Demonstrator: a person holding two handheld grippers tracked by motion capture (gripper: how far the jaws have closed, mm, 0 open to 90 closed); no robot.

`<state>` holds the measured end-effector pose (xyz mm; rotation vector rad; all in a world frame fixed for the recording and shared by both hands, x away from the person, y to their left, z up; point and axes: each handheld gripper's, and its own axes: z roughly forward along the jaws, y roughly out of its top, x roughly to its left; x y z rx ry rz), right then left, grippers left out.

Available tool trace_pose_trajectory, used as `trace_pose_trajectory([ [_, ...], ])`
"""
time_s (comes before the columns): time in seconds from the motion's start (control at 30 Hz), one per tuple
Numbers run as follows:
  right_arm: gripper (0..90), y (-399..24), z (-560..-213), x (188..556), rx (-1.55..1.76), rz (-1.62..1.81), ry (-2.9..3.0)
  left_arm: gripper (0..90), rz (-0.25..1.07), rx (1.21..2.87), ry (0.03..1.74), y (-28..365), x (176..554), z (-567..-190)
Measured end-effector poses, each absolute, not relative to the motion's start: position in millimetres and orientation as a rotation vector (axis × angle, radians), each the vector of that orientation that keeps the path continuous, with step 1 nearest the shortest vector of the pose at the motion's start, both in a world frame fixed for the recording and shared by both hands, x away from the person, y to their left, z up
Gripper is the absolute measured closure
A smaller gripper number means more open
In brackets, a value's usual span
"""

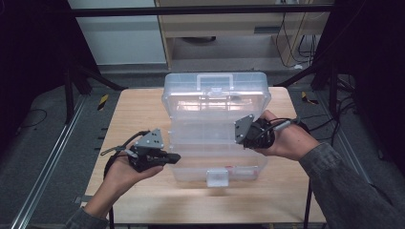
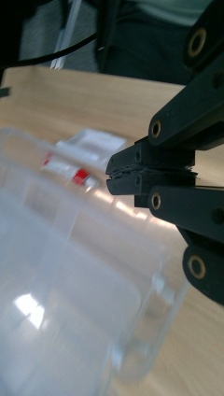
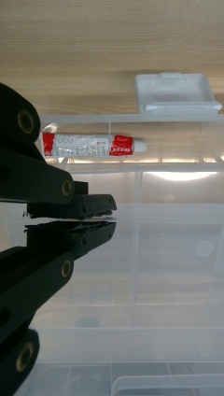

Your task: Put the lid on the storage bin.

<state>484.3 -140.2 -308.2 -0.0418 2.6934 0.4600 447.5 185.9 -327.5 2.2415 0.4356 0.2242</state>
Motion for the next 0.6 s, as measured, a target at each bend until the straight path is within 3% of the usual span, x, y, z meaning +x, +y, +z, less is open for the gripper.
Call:
trace_pose_trajectory([
  [0.2, 86.2, -142, -309, 484, -0.046, 0.475, 2.695, 89.4, 0.314, 2.143, 0.536, 204, 456, -303],
  [0.6, 85.9, -142, -310, 483, -0.048, 0.470, 2.689, 89.7, 0.367, 2.089, 0.696, 210, 500, -286],
])
